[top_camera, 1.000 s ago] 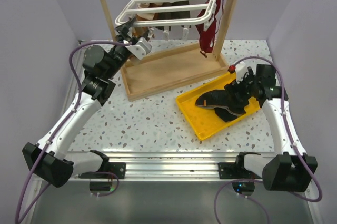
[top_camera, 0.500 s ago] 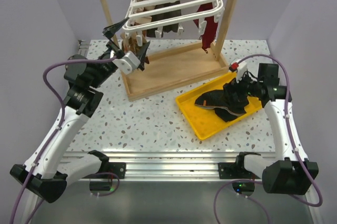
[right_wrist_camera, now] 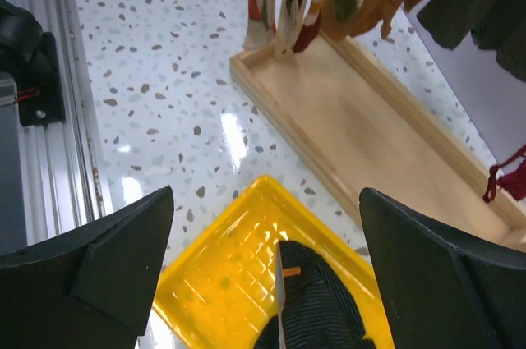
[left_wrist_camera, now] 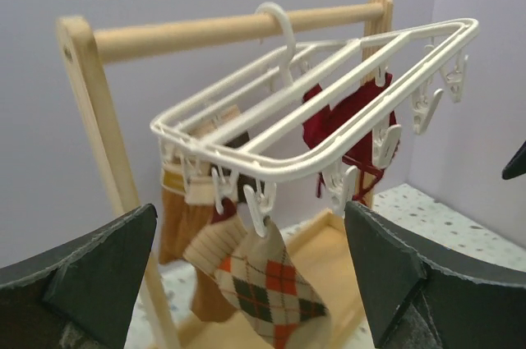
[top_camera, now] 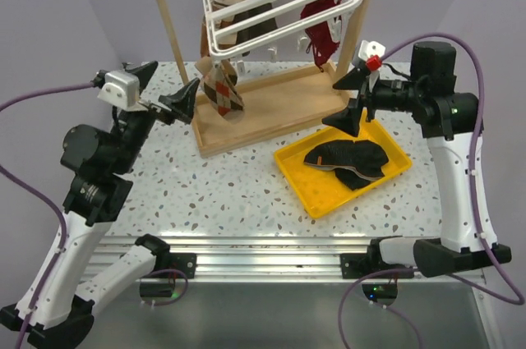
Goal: Remove the underwear clipped to the hanger
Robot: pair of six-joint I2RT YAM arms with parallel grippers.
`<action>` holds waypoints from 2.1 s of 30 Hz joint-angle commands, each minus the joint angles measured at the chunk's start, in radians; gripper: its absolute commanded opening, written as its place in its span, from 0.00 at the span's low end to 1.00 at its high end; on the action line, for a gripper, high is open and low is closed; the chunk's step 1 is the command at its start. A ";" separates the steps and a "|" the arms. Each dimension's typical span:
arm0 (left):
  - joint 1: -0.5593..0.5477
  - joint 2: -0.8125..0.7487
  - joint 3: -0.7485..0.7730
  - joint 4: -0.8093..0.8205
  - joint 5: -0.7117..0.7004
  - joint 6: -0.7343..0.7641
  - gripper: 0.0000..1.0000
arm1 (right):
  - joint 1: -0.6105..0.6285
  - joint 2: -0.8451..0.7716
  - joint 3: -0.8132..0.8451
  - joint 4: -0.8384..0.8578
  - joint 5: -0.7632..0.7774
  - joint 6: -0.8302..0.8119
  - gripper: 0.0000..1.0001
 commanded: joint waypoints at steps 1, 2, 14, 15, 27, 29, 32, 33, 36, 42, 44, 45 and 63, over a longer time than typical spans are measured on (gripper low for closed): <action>0.006 0.080 0.047 -0.171 -0.146 -0.357 1.00 | 0.053 0.036 0.116 0.038 0.021 0.120 0.99; 0.006 0.100 0.068 -0.187 -0.142 -0.406 1.00 | 0.053 0.043 0.133 0.064 0.021 0.172 0.99; 0.087 0.235 0.204 -0.115 -0.079 -0.999 0.98 | 0.053 -0.026 -0.011 0.278 0.017 0.327 0.98; 0.113 0.246 0.206 -0.115 -0.062 -1.040 0.97 | 0.053 -0.029 -0.021 0.272 0.017 0.324 0.99; 0.178 0.448 0.328 -0.200 0.167 -1.345 0.75 | 0.053 -0.045 -0.005 0.233 0.046 0.295 0.99; 0.178 0.461 0.336 -0.211 0.136 -1.342 0.73 | 0.055 -0.052 -0.008 0.235 0.046 0.297 0.99; 0.178 0.500 0.359 -0.212 0.135 -1.341 0.71 | 0.053 -0.059 -0.021 0.250 0.040 0.313 0.99; 0.178 0.511 0.370 -0.212 0.139 -1.342 0.70 | 0.053 -0.060 -0.026 0.255 0.038 0.319 0.99; 0.178 0.545 0.379 -0.189 0.129 -1.347 0.68 | 0.053 -0.071 -0.044 0.273 0.032 0.336 0.99; 0.178 0.594 0.425 -0.180 0.063 -1.333 0.63 | 0.053 -0.089 -0.060 0.273 0.026 0.343 0.99; 0.178 0.612 0.434 -0.180 0.050 -1.328 0.61 | 0.053 -0.089 -0.043 0.264 0.026 0.339 0.99; 0.178 0.617 0.442 -0.180 0.049 -1.327 0.59 | 0.053 -0.088 -0.035 0.262 0.023 0.338 0.99; 0.152 0.646 0.382 -0.039 0.148 -1.358 0.16 | 0.059 0.056 0.288 0.293 0.014 0.438 0.98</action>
